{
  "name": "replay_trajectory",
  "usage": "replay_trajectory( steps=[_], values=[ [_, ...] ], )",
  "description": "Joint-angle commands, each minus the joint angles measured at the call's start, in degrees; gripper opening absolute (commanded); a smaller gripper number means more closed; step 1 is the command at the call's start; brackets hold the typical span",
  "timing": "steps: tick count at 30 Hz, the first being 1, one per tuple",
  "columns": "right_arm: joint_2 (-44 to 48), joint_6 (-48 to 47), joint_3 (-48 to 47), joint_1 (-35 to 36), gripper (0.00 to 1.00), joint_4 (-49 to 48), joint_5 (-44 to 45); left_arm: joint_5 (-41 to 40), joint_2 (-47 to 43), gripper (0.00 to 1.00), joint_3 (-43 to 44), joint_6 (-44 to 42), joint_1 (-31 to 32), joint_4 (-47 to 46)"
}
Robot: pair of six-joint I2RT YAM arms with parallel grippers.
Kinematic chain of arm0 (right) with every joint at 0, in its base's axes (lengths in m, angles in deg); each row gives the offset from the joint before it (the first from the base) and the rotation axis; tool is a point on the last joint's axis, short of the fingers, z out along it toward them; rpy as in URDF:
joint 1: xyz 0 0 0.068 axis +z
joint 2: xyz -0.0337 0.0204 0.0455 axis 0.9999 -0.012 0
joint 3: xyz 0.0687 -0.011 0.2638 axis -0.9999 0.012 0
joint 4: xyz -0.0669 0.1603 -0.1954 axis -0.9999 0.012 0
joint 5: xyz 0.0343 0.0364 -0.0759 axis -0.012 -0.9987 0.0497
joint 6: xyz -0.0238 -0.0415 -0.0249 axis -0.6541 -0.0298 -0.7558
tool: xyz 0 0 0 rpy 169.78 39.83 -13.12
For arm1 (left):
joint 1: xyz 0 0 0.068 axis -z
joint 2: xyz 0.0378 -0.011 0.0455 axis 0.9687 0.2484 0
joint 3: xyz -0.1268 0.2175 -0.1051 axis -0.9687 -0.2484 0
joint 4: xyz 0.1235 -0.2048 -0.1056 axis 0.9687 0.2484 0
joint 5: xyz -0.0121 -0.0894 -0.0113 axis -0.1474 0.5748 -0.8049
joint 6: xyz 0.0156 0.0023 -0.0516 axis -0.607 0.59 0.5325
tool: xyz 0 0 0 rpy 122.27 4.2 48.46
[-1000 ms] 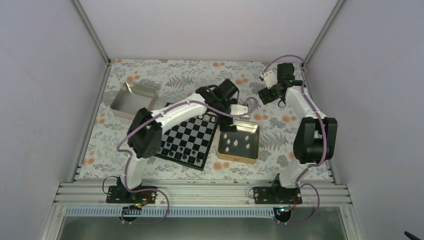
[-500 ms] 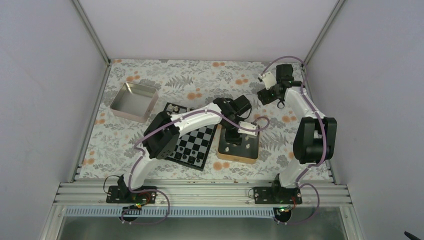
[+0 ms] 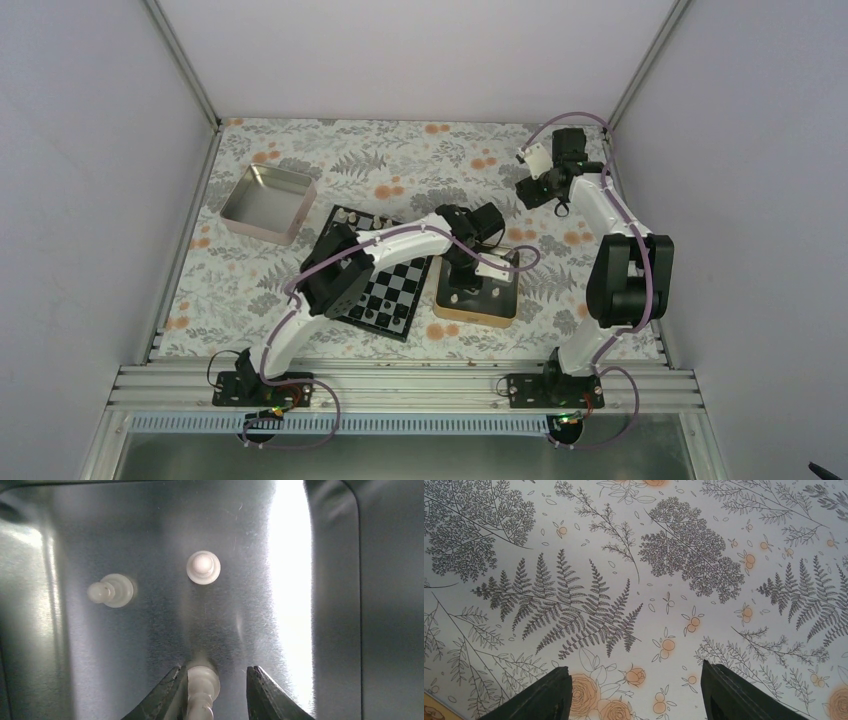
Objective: Set up the chess pieces on the board
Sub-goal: Pick up the chess piece from the storage box.
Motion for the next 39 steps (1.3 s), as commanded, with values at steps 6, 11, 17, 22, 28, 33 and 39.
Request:
replay_trajectory(
  steps=[6, 11, 17, 22, 28, 33, 39],
  values=[
    [1.6, 0.2, 0.5, -0.1, 0.72, -0.3, -1.8, -0.6, 1.2, 0.16, 1.2, 0.2, 0.5, -0.6],
    [2.0, 0.1, 0.8, -0.1, 0.84, -0.7, -1.7, -0.7, 1.3, 0.05, 1.3, 0.2, 0.4, -0.7],
    [2.4, 0.2, 1.1, 0.0, 0.98, -1.1, -1.7, -1.0, 1.1, 0.02, 1.7, 0.2, 0.5, -0.9],
    [2.3, 0.2, 1.1, -0.1, 1.0, -1.2, -1.7, -2.2, 0.8, 0.02, 3.1, 0.1, 0.7, 0.6],
    [2.5, 0.2, 0.9, 0.0, 1.0, -0.9, -1.7, -6.8, -2.5, 0.02, 4.2, -0.7, 0.8, 2.9],
    [2.7, 0.2, 0.8, -0.1, 1.0, -0.6, -1.7, -12.2, -6.7, 0.02, 3.1, -1.6, -0.7, 3.8],
    [2.5, 0.0, 0.7, 0.0, 1.0, -0.2, -1.8, -15.1, -12.1, 0.03, 2.8, -2.4, -6.4, 5.3]
  ],
)
